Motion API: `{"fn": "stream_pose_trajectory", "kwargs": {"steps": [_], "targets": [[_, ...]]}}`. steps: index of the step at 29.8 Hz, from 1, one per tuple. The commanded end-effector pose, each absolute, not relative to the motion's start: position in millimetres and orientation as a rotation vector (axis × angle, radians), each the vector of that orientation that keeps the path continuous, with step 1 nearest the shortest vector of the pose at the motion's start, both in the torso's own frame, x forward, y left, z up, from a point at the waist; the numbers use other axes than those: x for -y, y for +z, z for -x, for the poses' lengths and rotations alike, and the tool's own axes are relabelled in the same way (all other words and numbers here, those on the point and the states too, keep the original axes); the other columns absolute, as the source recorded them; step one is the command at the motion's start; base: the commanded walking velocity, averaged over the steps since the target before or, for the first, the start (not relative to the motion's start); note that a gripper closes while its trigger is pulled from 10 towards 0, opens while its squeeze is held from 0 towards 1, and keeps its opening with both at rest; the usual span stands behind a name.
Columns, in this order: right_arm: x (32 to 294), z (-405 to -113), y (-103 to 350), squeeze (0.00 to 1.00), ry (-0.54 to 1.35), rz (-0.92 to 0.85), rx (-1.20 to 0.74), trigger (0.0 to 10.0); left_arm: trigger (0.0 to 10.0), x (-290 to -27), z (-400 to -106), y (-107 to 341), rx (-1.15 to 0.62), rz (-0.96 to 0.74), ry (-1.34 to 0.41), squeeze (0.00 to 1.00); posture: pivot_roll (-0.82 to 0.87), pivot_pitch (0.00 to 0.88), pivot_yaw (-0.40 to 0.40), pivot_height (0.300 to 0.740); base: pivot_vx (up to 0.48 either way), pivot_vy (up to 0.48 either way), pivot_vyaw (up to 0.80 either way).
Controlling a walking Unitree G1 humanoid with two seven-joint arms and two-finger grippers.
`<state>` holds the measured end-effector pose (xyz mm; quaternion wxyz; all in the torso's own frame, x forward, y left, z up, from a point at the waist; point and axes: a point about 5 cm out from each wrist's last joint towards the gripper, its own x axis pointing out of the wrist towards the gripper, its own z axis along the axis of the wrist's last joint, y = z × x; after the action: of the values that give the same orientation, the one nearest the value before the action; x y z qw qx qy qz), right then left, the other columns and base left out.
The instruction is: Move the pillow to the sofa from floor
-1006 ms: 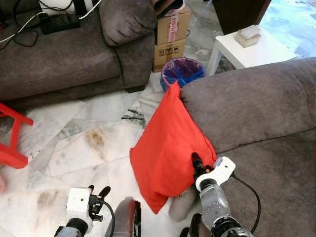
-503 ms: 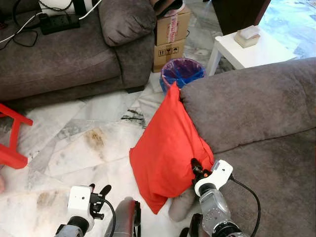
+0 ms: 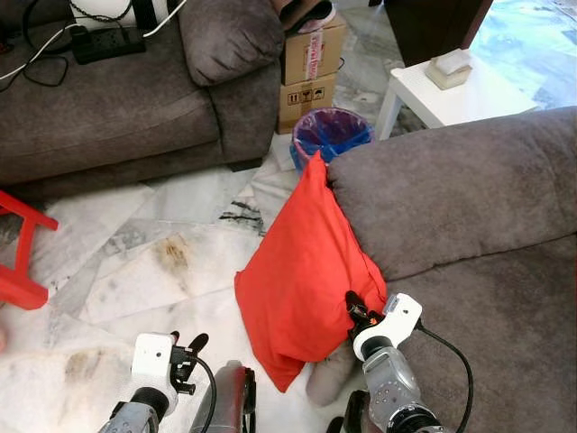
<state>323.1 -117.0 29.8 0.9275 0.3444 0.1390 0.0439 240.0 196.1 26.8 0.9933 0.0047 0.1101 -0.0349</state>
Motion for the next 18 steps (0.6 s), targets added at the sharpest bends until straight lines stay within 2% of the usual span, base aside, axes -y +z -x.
{"fn": "stream_pose_trajectory", "kwargs": {"steps": [1, 3, 4, 11, 18], "targets": [[112.6, -313.0, 17.9, 0.00, 0.089, -0.727, -0.335, 0.0, 10.0, -201.1, -231.3, 14.8, -0.271, -0.007, -0.053, 0.00, 0.32, 0.263, -0.005, 0.635, 0.000, 0.000, 0.00], [113.6, -311.8, 16.3, 0.00, 0.083, -0.701, -0.344, 0.0, 10.0, -202.2, -233.4, 14.2, -0.274, -0.005, -0.049, 0.00, 0.31, 0.258, -0.005, 0.635, 0.000, 0.000, 0.00], [113.0, -311.3, 15.7, 0.00, 0.093, -0.684, -0.353, 10.0, 10.0, -202.9, -234.8, 14.4, -0.273, -0.003, -0.047, 0.00, 0.31, 0.251, -0.003, 0.635, 0.000, 0.000, 0.00], [113.5, -308.3, 14.2, 0.00, 0.128, -0.673, -0.338, 10.0, 10.0, -203.3, -245.7, 16.2, -0.262, 0.000, -0.046, 0.00, 0.29, 0.235, 0.001, 0.635, 0.000, 0.000, 0.00], [111.6, -306.3, 13.0, 0.00, 0.152, -0.656, -0.339, 10.0, 10.0, -203.9, -252.6, 16.2, -0.257, 0.003, -0.041, 0.00, 0.28, 0.213, -0.006, 0.685, 0.000, 0.000, 0.00]]}}
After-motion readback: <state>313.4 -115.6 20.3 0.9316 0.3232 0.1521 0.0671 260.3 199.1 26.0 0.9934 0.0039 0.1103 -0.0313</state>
